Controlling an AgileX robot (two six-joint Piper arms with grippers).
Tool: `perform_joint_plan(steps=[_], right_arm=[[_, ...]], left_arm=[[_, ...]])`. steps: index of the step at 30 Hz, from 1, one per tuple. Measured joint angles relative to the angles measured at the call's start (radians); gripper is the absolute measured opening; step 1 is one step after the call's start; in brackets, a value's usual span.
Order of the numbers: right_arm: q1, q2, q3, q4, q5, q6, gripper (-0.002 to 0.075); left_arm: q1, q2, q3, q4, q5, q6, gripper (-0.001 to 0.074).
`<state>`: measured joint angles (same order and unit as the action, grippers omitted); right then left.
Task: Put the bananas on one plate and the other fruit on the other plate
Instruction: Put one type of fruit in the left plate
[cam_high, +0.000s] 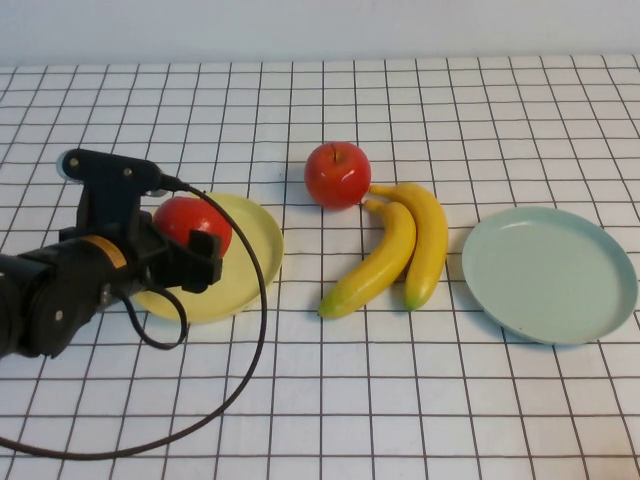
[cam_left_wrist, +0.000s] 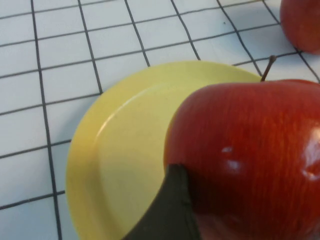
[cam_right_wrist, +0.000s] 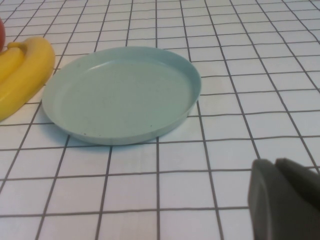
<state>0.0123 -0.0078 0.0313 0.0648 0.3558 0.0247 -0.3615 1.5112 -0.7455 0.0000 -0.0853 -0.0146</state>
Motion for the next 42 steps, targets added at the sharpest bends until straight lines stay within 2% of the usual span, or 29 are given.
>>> perform_joint_plan(steps=[5, 11, 16, 25, 29, 33, 42], right_arm=[[0.0, 0.0, 0.0, 0.0, 0.0, 0.0, -0.0015], [0.0, 0.0, 0.0, 0.0, 0.0, 0.0, -0.0015], [0.0, 0.0, 0.0, 0.0, 0.0, 0.0, -0.0015], [0.0, 0.0, 0.0, 0.0, 0.0, 0.0, -0.0015], [0.0, 0.0, 0.0, 0.0, 0.0, 0.0, -0.0015], [0.0, 0.0, 0.0, 0.0, 0.0, 0.0, -0.0015], [0.0, 0.0, 0.0, 0.0, 0.0, 0.0, -0.0015]], left_arm=[[0.008, 0.049, 0.0, 0.0, -0.03, -0.001, 0.0591], [0.068, 0.069, 0.0, 0.0, -0.03, -0.001, 0.0596], [0.096, 0.069, 0.0, 0.018, -0.038, 0.015, 0.0666], [0.097, 0.019, 0.0, 0.026, -0.073, -0.009, 0.0668], [0.059, -0.075, -0.039, 0.082, -0.076, -0.009, 0.0668], [0.003, -0.09, -0.187, 0.091, 0.034, -0.016, 0.0668], [-0.121, 0.193, -0.512, 0.091, 0.184, -0.019, 0.0668]])
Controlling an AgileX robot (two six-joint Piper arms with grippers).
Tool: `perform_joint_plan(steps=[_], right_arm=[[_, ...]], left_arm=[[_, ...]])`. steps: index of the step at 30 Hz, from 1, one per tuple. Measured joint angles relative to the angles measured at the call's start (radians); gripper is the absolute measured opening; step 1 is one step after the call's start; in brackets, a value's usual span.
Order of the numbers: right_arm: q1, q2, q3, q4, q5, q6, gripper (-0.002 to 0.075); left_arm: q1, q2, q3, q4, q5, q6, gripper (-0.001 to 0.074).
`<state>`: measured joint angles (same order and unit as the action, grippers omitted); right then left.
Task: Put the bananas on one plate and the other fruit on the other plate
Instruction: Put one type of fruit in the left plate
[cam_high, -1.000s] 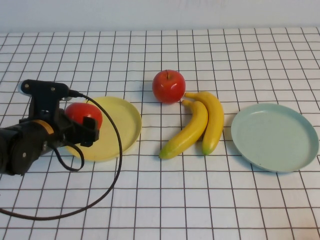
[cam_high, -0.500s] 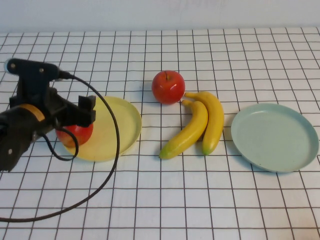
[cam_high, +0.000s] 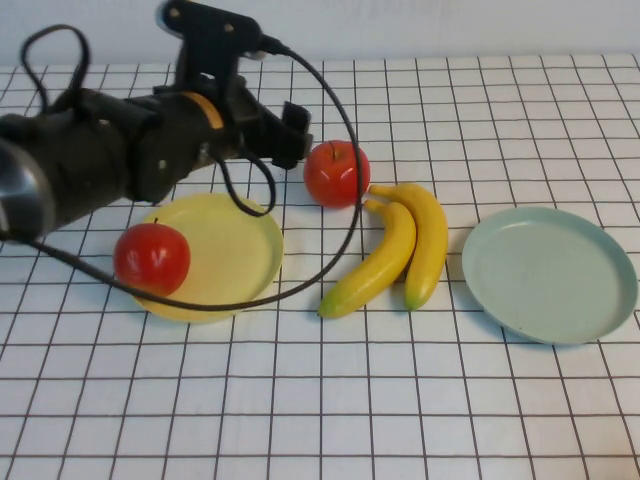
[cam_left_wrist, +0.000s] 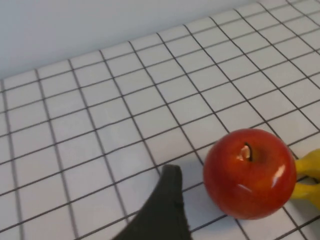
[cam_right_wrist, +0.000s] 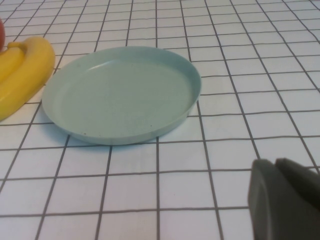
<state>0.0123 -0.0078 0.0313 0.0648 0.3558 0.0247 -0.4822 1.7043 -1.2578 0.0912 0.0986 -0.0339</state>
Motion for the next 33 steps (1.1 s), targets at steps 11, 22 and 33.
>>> perform_joint_plan(steps=[11, 22, 33], right_arm=[[0.0, 0.0, 0.0, 0.0, 0.0, 0.0, -0.0015], [0.0, 0.0, 0.0, 0.0, 0.0, 0.0, -0.0015], [0.0, 0.0, 0.0, 0.0, 0.0, 0.0, -0.0015]], left_arm=[[-0.09, 0.36, -0.307, 0.0, 0.013, -0.038, 0.0668], [-0.091, 0.477, -0.398, 0.007, -0.008, -0.038, 0.0668], [-0.072, 0.488, -0.407, 0.014, 0.026, -0.034, 0.0668]])
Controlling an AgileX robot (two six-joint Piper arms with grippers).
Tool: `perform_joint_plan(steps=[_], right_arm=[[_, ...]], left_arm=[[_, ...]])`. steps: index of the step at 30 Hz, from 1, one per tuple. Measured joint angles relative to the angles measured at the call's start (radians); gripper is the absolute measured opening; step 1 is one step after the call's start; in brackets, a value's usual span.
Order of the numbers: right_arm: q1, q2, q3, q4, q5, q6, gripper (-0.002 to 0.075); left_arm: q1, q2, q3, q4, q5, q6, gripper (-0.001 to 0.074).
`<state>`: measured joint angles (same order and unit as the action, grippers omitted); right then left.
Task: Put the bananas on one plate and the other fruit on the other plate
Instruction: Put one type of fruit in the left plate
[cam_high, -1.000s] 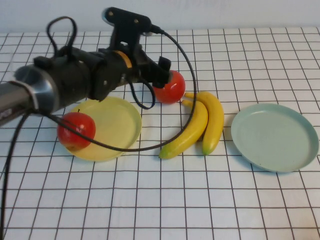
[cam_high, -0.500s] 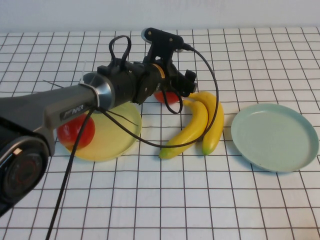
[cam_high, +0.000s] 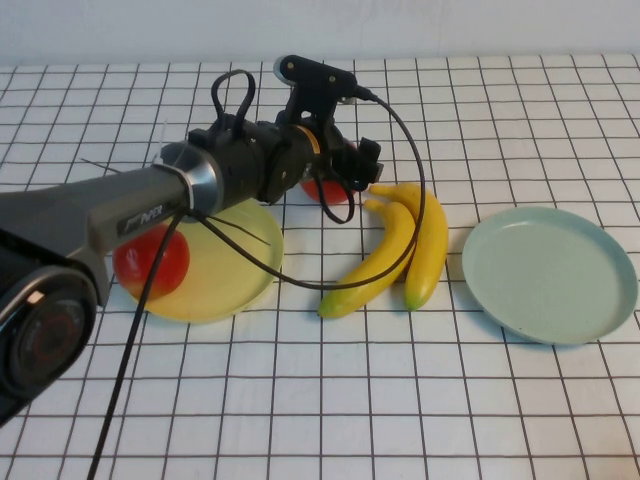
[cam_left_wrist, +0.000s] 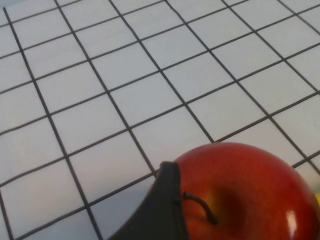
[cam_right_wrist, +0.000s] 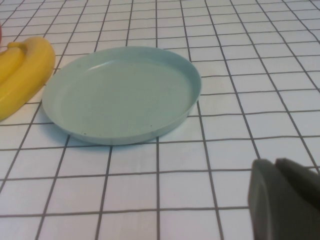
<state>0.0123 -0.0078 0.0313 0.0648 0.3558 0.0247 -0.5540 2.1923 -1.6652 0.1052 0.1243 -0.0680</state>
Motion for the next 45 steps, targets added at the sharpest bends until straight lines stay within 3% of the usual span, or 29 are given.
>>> perform_joint_plan(steps=[5, 11, 13, 28, 35, 40, 45], right_arm=[[0.0, 0.0, 0.0, 0.0, 0.0, 0.0, -0.0015], [0.0, 0.0, 0.0, 0.0, 0.0, 0.0, -0.0015], [0.0, 0.0, 0.0, 0.0, 0.0, 0.0, -0.0015], [0.0, 0.0, 0.0, 0.0, 0.0, 0.0, -0.0015], [0.0, 0.0, 0.0, 0.0, 0.0, 0.0, -0.0015], [0.0, 0.0, 0.0, 0.0, 0.0, 0.0, -0.0015], [0.0, 0.0, 0.0, 0.0, 0.0, 0.0, -0.0015]], left_arm=[[0.011, -0.002, -0.004, 0.004, 0.037, 0.005, 0.066], [0.011, -0.006, -0.006, -0.018, 0.041, 0.009, 0.0458], [0.011, -0.01, -0.006, -0.029, 0.041, 0.009, 0.0424], [0.011, -0.177, 0.004, -0.042, 0.171, 0.068, 0.0375], [0.011, -0.199, 0.004, -0.049, 0.212, 0.082, 0.0401], [0.011, -0.155, 0.004, -0.067, 0.222, 0.086, 0.0633], [0.011, -0.11, 0.004, -0.088, 0.212, 0.088, 0.0668]])
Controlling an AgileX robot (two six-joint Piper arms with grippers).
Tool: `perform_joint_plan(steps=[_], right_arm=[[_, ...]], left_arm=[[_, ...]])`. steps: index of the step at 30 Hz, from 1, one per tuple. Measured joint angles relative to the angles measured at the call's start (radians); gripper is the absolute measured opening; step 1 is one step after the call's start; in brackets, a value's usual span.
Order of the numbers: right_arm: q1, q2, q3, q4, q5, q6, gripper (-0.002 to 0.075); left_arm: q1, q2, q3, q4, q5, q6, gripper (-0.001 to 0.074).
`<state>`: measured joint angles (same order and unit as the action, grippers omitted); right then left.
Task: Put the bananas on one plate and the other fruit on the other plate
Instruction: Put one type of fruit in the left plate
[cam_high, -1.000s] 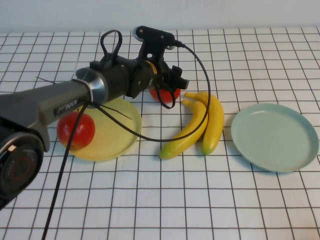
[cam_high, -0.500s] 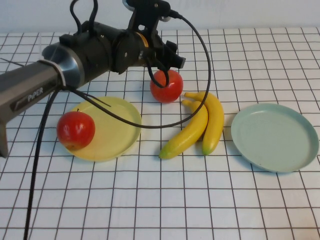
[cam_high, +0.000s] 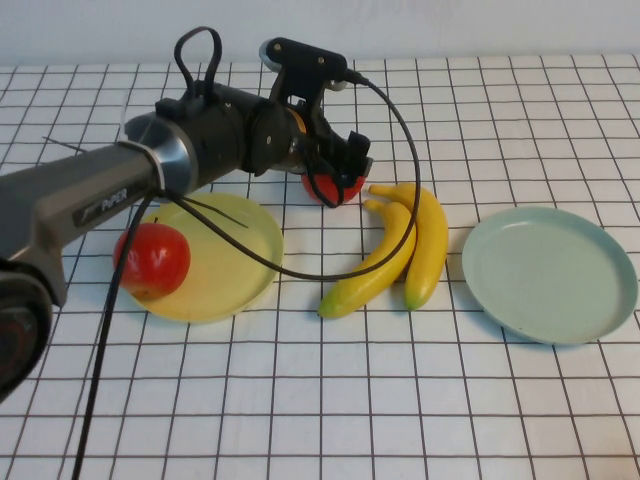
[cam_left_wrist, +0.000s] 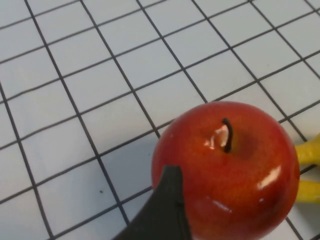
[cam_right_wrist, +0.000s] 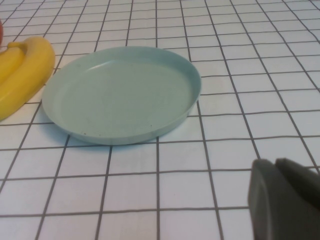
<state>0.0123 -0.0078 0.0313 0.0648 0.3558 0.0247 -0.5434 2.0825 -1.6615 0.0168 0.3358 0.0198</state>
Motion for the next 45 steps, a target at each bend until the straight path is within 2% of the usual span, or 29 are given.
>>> perform_joint_plan(steps=[14, 27, 30, 32, 40, 45], right_arm=[[0.0, 0.0, 0.0, 0.0, 0.0, 0.0, -0.0015], [0.0, 0.0, 0.0, 0.0, 0.0, 0.0, -0.0015], [0.0, 0.0, 0.0, 0.0, 0.0, 0.0, -0.0015], [0.0, 0.0, 0.0, 0.0, 0.0, 0.0, -0.0015], [0.0, 0.0, 0.0, 0.0, 0.0, 0.0, -0.0015], [0.0, 0.0, 0.0, 0.0, 0.0, 0.0, -0.0015]], left_arm=[[0.001, 0.099, -0.002, -0.004, -0.101, 0.039, 0.0668], [0.001, 0.1, -0.002, -0.004, -0.105, 0.063, 0.0668], [0.001, 0.096, -0.002, -0.004, -0.098, 0.067, 0.0627], [0.001, 0.094, -0.002, -0.004, -0.088, 0.067, 0.0584], [0.001, 0.022, 0.001, 0.008, 0.03, 0.058, 0.0582], [0.001, -0.123, 0.001, 0.083, 0.212, 0.044, 0.0582]])
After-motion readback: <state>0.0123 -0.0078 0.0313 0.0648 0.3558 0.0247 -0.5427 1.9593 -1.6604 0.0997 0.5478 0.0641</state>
